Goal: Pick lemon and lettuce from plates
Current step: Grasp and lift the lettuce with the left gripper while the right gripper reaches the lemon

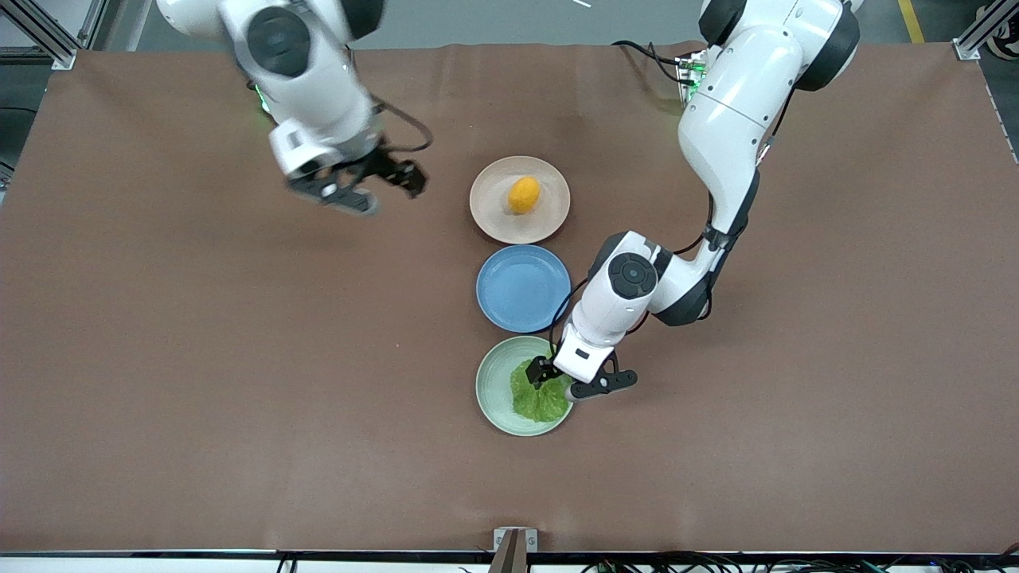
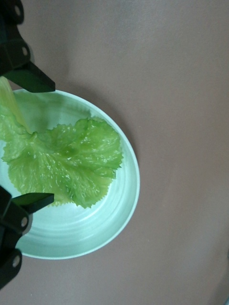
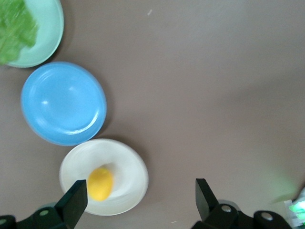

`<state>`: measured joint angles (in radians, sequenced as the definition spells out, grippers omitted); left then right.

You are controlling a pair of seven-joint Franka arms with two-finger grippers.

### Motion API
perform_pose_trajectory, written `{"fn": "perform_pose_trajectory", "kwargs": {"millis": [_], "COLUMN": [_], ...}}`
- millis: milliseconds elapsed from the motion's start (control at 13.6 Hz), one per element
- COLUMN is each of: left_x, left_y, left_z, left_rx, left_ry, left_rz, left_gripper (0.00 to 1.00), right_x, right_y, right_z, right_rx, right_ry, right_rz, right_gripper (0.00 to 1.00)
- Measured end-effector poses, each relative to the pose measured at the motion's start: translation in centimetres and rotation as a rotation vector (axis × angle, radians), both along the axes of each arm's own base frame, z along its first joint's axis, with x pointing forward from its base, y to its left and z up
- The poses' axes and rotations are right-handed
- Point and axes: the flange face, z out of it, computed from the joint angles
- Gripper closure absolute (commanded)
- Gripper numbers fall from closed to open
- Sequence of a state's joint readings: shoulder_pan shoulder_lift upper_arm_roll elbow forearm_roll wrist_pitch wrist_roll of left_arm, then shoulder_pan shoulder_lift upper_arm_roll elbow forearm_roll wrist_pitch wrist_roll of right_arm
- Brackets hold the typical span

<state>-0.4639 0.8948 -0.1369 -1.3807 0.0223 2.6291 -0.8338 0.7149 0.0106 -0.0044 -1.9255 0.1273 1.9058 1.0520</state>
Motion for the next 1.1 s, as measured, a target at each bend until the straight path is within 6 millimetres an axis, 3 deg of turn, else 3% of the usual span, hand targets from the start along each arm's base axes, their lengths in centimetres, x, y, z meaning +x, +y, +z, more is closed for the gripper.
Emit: {"fn": "perform_pose_trajectory", "kwargs": {"millis": [220,587,733,1100], "left_x": [-0.5,-0.7,-0.8,-0.7], "left_y": [-0.7,-1.0,-0.9,-0.8], "left_z": [-0.4,-0.8,-1.3,-1.6], "left_rx": [0.001,0.003,0.006,0.009], "left_ry": [0.003,0.007,0.013,0.013], "left_rz": [-0.011,-0.015,-0.015,-0.014], "left_gripper": [0.26,0.41,0.5,0.89], "right_x": [-5.3,-6.8,-7.1,-8.1], "right_y": [6.1,10.1,10.9,11.9], "right_z": [-4.5,-11.6,-12.8,-13.1], "right_rx": [0.024,0.023,0.027,0.029], "right_ry": [-0.037,-0.048,-0.053,-0.054], "right_rz": [-0.06,-0.121,-0.128,-0.133], "right_gripper": [0.0,0.0,0.0,0.0]}}
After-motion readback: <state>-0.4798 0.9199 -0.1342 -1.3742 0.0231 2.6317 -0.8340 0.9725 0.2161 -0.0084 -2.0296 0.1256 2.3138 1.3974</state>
